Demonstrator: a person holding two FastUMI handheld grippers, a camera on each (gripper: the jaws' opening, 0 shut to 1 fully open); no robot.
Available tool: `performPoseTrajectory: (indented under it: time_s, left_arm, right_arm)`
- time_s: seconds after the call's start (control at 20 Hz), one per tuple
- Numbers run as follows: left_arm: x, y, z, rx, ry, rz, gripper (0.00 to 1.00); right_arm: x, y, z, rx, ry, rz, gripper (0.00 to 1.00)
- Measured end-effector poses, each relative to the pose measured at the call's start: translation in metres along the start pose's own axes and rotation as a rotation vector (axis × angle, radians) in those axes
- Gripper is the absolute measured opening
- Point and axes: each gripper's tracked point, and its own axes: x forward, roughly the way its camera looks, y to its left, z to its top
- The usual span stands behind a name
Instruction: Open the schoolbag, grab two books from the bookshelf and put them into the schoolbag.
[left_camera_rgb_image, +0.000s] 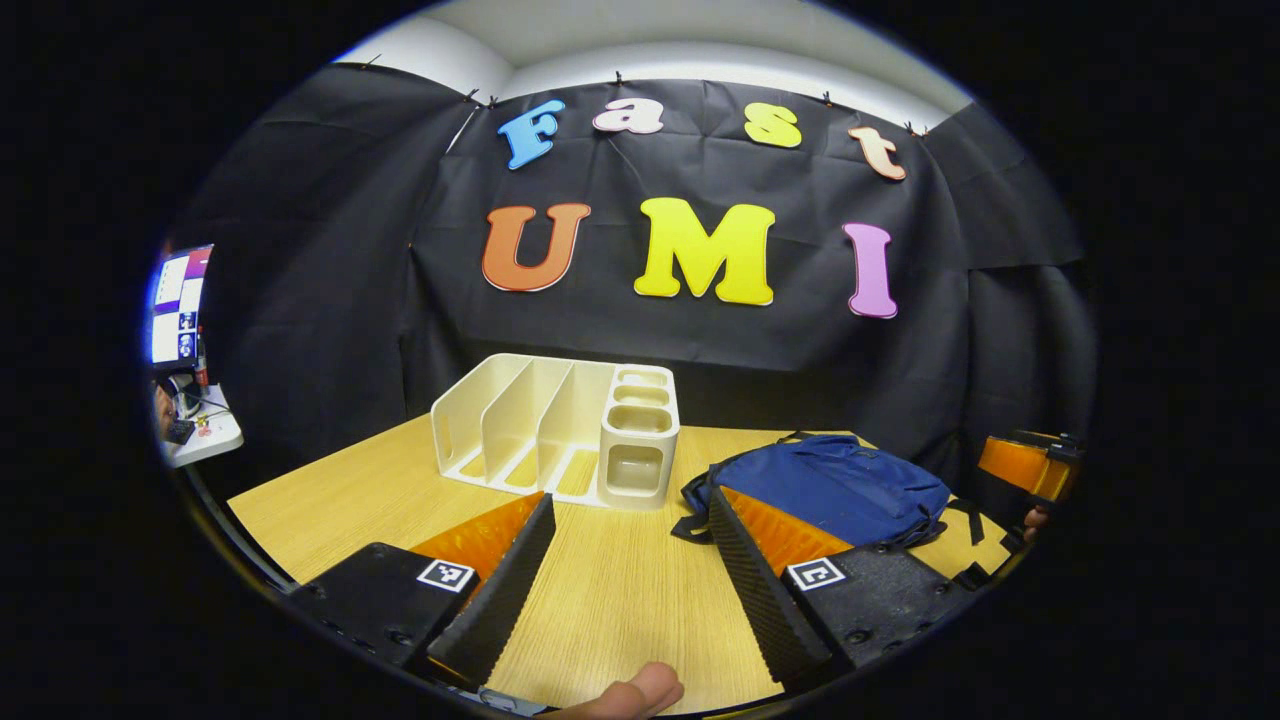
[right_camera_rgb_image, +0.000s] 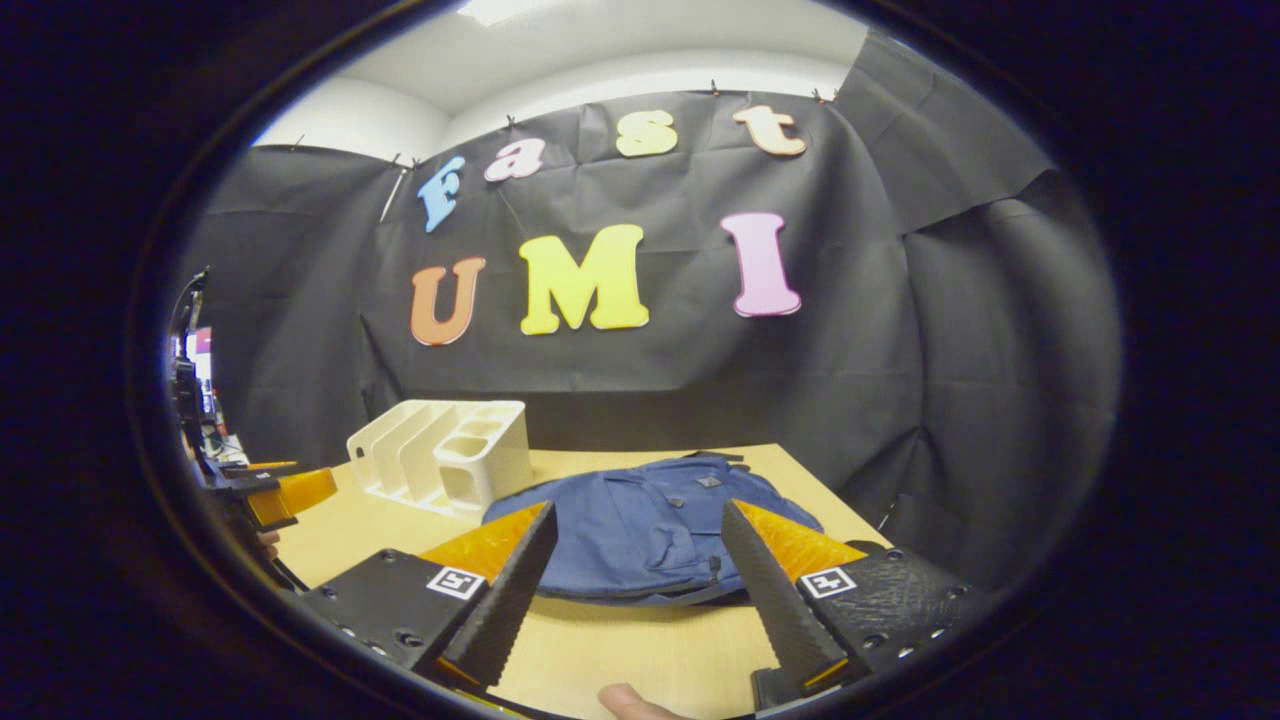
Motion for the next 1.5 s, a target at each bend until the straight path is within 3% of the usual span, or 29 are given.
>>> performPoseTrajectory:
  time_s: [0.25,0.55,0.9,1.5]
  left_arm:
    - [-0.023,0.002,0.04,0.06,-0.089,0.005,0.97]
    - [-0.038,-0.007,0.057,0.072,-0.113,-0.013,0.97]
    - [-0.051,-0.018,0.054,0.1,-0.132,-0.083,0.96]
    - [-0.045,-0.013,0.044,0.074,-0.097,-0.069,0.97]
  right_arm:
    - [-0.027,-0.024,0.027,0.009,-0.084,-0.059,0.98]
    - [-0.035,-0.03,0.02,0.002,-0.066,-0.07,0.98]
    - [-0.046,-0.028,0.029,-0.033,-0.109,-0.082,0.98]
    - [-0.045,-0.037,0.028,-0.041,-0.111,-0.114,0.98]
